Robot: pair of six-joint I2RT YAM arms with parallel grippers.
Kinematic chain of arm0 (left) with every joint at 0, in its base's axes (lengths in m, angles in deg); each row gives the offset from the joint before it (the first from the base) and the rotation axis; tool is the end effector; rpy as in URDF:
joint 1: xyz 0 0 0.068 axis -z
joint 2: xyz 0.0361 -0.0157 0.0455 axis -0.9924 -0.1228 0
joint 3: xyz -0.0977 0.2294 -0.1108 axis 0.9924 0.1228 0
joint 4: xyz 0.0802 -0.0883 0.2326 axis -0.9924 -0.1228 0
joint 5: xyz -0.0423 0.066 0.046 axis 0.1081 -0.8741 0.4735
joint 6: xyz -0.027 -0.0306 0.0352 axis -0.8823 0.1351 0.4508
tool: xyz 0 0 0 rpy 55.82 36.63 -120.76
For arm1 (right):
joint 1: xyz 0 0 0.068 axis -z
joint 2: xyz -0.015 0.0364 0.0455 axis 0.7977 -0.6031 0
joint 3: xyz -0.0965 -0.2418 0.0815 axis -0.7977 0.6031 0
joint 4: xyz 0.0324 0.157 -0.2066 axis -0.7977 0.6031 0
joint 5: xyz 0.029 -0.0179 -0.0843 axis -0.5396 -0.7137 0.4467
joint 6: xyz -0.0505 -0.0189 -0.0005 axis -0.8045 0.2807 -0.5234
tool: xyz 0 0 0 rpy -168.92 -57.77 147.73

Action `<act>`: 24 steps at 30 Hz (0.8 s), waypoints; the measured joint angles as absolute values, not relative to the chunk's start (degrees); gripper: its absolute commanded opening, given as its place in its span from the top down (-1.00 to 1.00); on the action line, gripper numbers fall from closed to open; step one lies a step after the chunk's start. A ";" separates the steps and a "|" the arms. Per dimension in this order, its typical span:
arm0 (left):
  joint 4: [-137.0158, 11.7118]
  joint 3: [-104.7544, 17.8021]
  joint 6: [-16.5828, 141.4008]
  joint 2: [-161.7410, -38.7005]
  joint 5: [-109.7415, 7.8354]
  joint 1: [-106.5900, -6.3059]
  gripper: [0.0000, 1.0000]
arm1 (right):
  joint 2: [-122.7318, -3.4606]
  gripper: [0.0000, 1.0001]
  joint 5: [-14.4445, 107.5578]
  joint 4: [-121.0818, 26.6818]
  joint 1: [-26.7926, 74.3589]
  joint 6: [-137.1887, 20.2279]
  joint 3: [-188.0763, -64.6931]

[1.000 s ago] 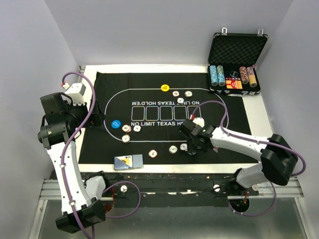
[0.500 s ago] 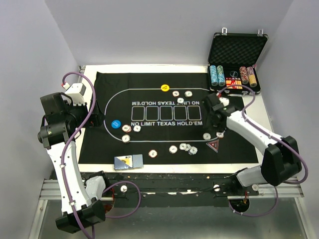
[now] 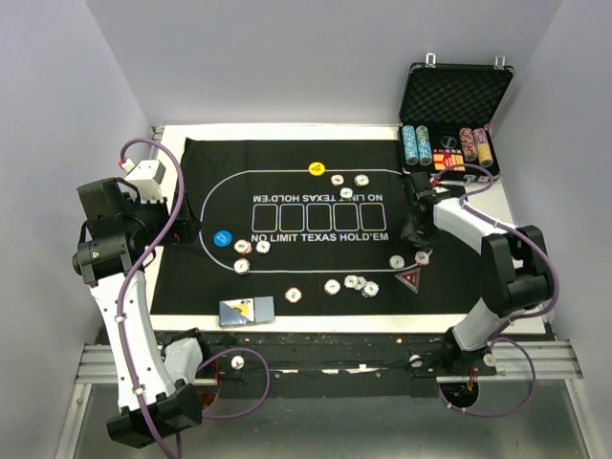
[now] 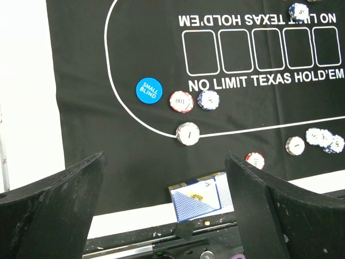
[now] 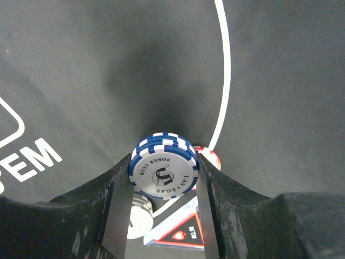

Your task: Distribute texas hold em gaming equipment

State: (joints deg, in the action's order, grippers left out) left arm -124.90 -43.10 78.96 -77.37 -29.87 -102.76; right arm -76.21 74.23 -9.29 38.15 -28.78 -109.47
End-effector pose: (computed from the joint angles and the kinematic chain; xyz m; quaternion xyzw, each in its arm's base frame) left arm 0.1474 0.0346 0.3917 -0.0093 0.8862 -0.1387 0.4420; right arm 0.2964 0.0655 0.1802 0.2078 0.9531 -0.0959 0.1982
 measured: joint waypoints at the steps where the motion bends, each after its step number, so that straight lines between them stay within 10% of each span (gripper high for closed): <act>1: -124.90 -43.10 78.98 -77.37 -29.87 -102.76 -0.97 | -76.89 -0.26 74.21 -9.67 38.32 -28.76 -109.73; 6: -124.92 -43.10 79.38 -77.37 -29.87 -102.76 -0.97 | -78.13 -0.56 74.21 -11.24 38.34 -28.52 -110.37; 24: -128.50 -41.19 85.76 -77.28 -25.26 -102.76 -0.98 | -60.21 -0.66 71.37 -7.79 31.41 -27.62 -114.63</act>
